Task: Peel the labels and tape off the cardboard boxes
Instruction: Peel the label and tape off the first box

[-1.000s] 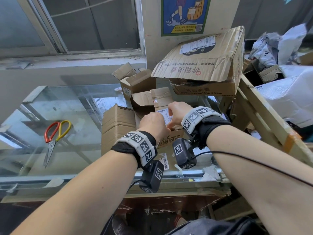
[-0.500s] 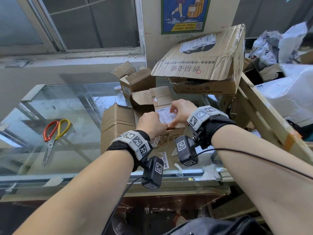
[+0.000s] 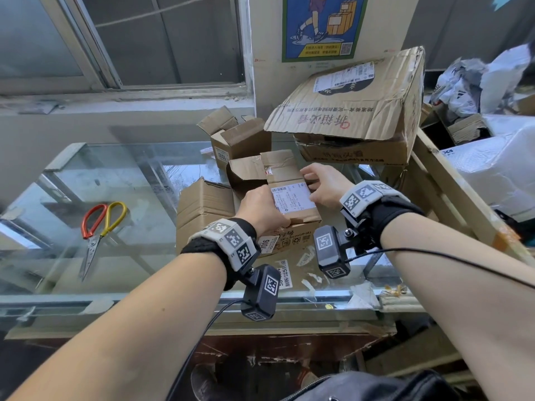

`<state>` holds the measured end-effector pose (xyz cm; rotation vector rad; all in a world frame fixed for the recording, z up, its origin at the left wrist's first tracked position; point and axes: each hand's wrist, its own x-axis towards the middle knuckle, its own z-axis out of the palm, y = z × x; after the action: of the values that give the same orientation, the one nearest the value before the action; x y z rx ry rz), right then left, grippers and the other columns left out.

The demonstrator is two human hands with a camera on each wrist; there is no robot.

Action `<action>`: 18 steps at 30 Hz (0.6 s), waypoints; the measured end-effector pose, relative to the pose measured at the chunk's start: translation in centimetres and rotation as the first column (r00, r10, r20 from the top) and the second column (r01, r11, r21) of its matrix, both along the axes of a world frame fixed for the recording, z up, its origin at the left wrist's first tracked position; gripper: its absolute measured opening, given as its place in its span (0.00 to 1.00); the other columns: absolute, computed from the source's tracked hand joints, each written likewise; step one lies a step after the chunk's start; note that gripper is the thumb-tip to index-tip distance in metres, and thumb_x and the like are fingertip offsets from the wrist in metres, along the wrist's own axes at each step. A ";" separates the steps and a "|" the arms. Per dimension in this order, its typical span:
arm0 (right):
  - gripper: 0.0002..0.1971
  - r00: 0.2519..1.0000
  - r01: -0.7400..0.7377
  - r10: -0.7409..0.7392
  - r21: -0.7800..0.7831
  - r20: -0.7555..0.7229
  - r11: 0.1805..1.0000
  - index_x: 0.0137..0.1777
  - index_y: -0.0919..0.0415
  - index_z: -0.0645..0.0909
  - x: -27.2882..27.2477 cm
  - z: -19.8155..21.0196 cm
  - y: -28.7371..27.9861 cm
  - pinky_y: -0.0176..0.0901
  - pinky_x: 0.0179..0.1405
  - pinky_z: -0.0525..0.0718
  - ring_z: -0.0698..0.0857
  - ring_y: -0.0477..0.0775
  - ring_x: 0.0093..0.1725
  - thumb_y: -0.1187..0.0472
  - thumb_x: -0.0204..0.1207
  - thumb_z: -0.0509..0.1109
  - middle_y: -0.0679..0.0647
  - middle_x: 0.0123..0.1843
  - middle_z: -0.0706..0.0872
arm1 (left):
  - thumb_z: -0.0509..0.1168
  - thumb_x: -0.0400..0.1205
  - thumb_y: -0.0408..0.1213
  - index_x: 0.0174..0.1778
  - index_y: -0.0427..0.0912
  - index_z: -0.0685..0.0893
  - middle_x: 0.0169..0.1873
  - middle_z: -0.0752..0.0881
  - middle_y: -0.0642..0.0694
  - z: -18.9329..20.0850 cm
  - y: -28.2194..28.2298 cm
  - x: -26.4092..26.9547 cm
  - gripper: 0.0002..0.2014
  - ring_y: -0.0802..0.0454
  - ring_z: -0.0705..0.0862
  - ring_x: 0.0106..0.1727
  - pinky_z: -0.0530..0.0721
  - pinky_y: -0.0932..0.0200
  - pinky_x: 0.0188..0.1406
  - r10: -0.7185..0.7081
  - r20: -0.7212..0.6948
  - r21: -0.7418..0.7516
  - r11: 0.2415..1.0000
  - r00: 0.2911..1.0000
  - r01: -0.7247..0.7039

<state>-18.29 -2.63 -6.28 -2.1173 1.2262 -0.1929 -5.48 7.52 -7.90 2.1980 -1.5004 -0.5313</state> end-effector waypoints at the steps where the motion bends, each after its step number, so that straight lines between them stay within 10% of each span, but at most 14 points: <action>1: 0.33 0.999 -0.010 0.008 -0.046 -0.034 0.999 0.76 0.58 0.69 0.1 0.0 0.1 0.47 0.69 0.77 0.77 0.55 0.71 0.76 0.71 0.71 0.56 0.75 0.75 | 0.78 0.69 0.41 0.42 0.47 0.73 0.41 0.77 0.52 0.0 0.1 0.0 0.18 0.52 0.77 0.47 0.75 0.61 0.41 -0.008 0.001 0.001 1.000 1.000 0.008; 11: 0.57 0.877 -0.253 0.221 -0.018 -0.427 0.967 0.84 0.54 0.52 1.7 0.5 0.8 0.56 0.79 0.61 0.57 0.57 0.81 0.51 0.61 0.85 0.55 0.82 0.58 | 0.77 0.65 0.33 0.46 0.46 0.83 0.43 0.87 0.52 -0.1 1.2 1.9 0.16 0.54 0.87 0.48 0.88 0.54 0.53 -0.099 -0.133 0.113 0.987 0.986 0.115; 18: 0.65 0.829 -0.234 0.195 -0.009 -0.524 0.972 0.84 0.49 0.47 2.6 -0.3 0.9 0.64 0.77 0.63 0.58 0.62 0.79 0.38 0.51 0.85 0.56 0.80 0.59 | 0.78 0.66 0.36 0.48 0.46 0.81 0.43 0.85 0.51 -0.1 1.1 2.3 0.17 0.56 0.84 0.43 0.85 0.61 0.41 -0.124 -0.092 0.145 0.980 0.988 0.137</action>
<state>-15.68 -1.68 -6.59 -2.4421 1.2661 0.4794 -3.22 8.61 -8.00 2.1695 -1.6160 -0.7928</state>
